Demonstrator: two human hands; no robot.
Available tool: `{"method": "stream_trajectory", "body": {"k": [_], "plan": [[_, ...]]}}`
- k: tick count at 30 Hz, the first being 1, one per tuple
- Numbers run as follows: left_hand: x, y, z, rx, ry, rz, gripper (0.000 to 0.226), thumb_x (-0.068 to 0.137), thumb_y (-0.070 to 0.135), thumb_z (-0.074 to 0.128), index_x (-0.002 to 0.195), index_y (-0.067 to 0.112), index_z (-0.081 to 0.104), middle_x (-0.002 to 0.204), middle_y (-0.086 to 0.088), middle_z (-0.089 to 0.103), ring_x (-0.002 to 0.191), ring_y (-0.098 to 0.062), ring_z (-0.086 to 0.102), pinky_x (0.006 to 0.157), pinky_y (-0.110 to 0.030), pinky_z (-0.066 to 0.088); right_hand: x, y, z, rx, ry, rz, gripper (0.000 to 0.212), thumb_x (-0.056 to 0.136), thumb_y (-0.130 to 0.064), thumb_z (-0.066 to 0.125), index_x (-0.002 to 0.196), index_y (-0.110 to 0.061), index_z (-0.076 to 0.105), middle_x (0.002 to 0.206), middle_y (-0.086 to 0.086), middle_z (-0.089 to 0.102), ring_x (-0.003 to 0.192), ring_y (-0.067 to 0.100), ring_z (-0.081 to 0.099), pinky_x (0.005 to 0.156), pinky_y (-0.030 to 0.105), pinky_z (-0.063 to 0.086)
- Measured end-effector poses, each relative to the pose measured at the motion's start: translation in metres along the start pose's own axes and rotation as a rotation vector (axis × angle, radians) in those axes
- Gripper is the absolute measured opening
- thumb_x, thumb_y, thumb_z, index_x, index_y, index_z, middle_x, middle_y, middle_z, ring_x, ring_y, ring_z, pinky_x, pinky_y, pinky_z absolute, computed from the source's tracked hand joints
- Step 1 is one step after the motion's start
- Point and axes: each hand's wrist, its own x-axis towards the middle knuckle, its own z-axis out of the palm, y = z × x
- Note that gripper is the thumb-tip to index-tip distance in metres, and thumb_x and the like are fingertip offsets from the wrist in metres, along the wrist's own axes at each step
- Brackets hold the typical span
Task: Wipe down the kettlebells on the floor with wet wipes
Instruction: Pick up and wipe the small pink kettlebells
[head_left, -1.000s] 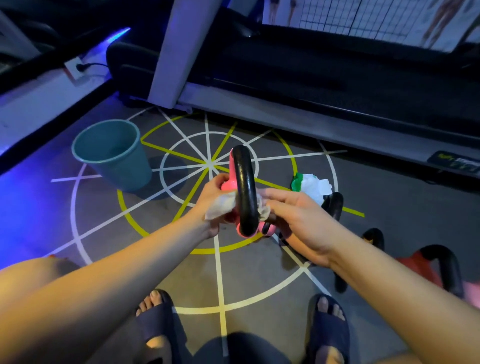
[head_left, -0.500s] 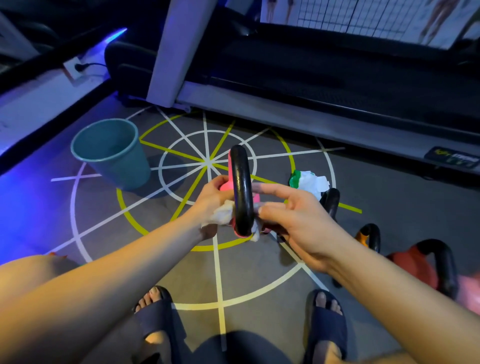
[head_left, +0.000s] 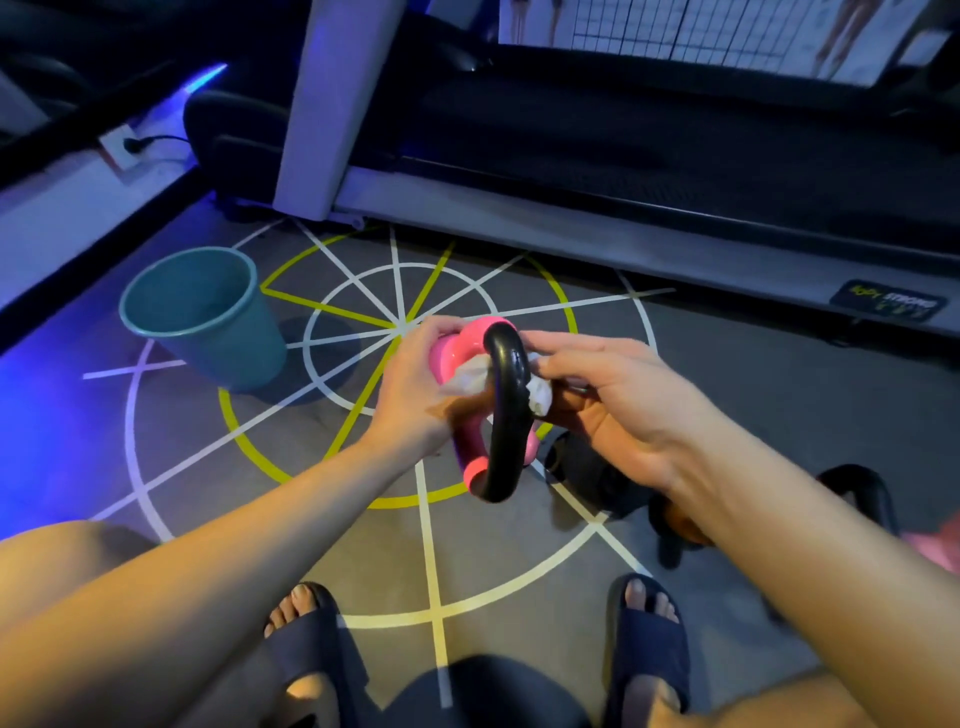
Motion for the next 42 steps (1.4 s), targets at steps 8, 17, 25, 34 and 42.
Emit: {"method": "stream_trajectory", "body": {"k": [8,17,25,34,42], "plan": [[0.013,0.017,-0.026,0.325,0.151,0.391,0.062,0.063,0.027,0.09,0.12,0.02,0.064,0.124,-0.001,0.055,0.114,-0.016,0.056,0.096,-0.028,0.046,-0.008,-0.002,0.002,0.033,-0.055,-0.02,0.029,0.094,0.005,0.054,0.108,-0.004,0.077,0.112,0.024,0.073,0.091,0.026,0.067,0.081,0.04,0.051],[0.008,0.032,-0.05,0.673,0.226,0.805,0.055,0.076,0.029,0.078,0.125,0.027,0.054,0.131,-0.017,0.059,0.11,-0.038,0.055,0.07,-0.039,0.051,0.007,0.002,0.008,-0.118,-0.069,0.118,0.028,0.085,-0.003,0.06,0.099,-0.014,0.082,0.093,0.026,0.058,0.065,0.024,0.054,0.074,0.038,0.027],[0.011,0.024,-0.063,0.834,0.147,0.932,0.064,0.075,0.024,0.085,0.13,0.023,0.053,0.135,-0.018,0.053,0.111,-0.039,0.051,0.077,-0.042,0.047,0.008,0.007,0.019,-0.118,-0.049,0.028,0.023,0.099,0.001,0.056,0.113,-0.003,0.074,0.069,-0.001,0.069,0.052,0.006,0.06,0.056,0.026,0.047],[0.017,0.05,-0.078,0.603,0.344,0.822,0.049,0.085,0.032,0.07,0.128,0.017,0.053,0.132,-0.025,0.055,0.112,-0.047,0.057,0.091,-0.05,0.051,-0.022,0.012,0.018,-0.255,-0.082,-0.386,0.034,0.097,0.002,0.058,0.111,-0.023,0.076,0.099,0.01,0.079,0.079,0.029,0.07,0.082,0.06,0.045],[0.015,0.07,-0.049,0.062,0.4,0.344,0.081,0.062,0.03,0.096,0.132,0.024,0.055,0.122,-0.003,0.061,0.109,-0.018,0.062,0.094,-0.031,0.05,-0.03,-0.01,0.026,-0.232,-0.075,-0.67,0.033,0.098,0.014,0.051,0.122,-0.005,0.062,0.111,0.001,0.078,0.111,0.016,0.072,0.095,0.022,0.053]]}}
